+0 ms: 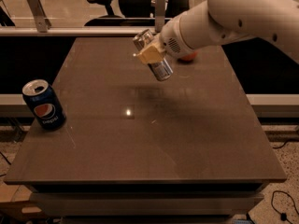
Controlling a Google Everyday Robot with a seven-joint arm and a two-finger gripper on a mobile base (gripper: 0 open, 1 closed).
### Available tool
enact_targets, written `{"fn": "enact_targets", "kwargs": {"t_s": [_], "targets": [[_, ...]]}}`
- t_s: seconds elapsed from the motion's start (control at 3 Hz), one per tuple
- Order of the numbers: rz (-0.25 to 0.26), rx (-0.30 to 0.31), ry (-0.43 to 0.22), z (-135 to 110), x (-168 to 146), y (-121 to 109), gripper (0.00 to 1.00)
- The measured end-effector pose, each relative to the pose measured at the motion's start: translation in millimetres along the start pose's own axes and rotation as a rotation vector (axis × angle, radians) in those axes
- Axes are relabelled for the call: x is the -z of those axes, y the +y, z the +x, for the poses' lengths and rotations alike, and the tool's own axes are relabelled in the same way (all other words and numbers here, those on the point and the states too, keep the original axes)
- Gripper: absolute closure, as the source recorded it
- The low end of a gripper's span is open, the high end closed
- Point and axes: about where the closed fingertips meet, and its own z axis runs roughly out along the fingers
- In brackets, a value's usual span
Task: Knock redbull can over
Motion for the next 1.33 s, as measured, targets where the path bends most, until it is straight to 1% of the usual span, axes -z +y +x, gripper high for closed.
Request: {"fn": "enact_targets", "kwargs": {"t_s": [0.33, 0.67, 1.0, 1.33], "targets": [[0.004, 0.014, 0.101, 2, -4, 1, 1.00], [0.016, 0.018, 0.199, 11, -8, 1, 1.00], [0.041, 0.003, 0.290, 31, -7, 2, 1.00], [0.068, -0.020, 0.349, 49, -1, 1, 1.00]]}}
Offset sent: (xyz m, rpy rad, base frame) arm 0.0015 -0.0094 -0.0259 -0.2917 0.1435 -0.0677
